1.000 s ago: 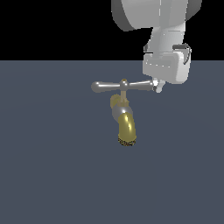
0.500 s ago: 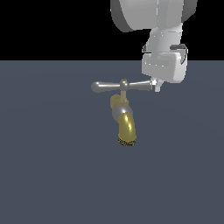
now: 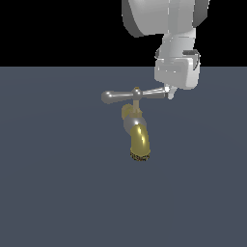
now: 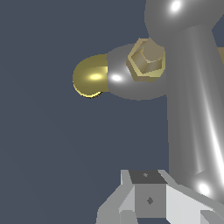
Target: Turn on the faucet by rotating a designated handle.
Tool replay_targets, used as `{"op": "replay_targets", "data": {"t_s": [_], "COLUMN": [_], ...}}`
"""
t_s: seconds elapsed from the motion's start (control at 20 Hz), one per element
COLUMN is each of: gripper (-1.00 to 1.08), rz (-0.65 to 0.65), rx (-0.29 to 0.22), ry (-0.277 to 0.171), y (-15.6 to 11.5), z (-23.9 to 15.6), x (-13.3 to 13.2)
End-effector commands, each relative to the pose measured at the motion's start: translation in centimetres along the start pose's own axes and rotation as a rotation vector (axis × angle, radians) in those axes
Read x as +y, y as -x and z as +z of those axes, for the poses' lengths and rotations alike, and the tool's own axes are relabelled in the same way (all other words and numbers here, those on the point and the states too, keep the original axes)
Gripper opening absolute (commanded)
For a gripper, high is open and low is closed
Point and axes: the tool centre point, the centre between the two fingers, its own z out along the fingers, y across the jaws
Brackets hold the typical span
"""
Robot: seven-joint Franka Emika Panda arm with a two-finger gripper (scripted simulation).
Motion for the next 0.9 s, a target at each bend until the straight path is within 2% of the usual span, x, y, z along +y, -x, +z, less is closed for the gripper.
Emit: {"op": "replay_targets", "data": {"t_s": [0.0,0.75,0.85], "gripper": [-1.00,-1.00,-1.00], "rz": [-0.004,-0.004,0.011], "rx": [-0.005,-0.005,-0.007], "ry": [0.005,0.005,0.001], "y": [0.0,0.4,1.3], "z": [0.0,0.0,0.0], "x": [1.1,5.2,4.4]}}
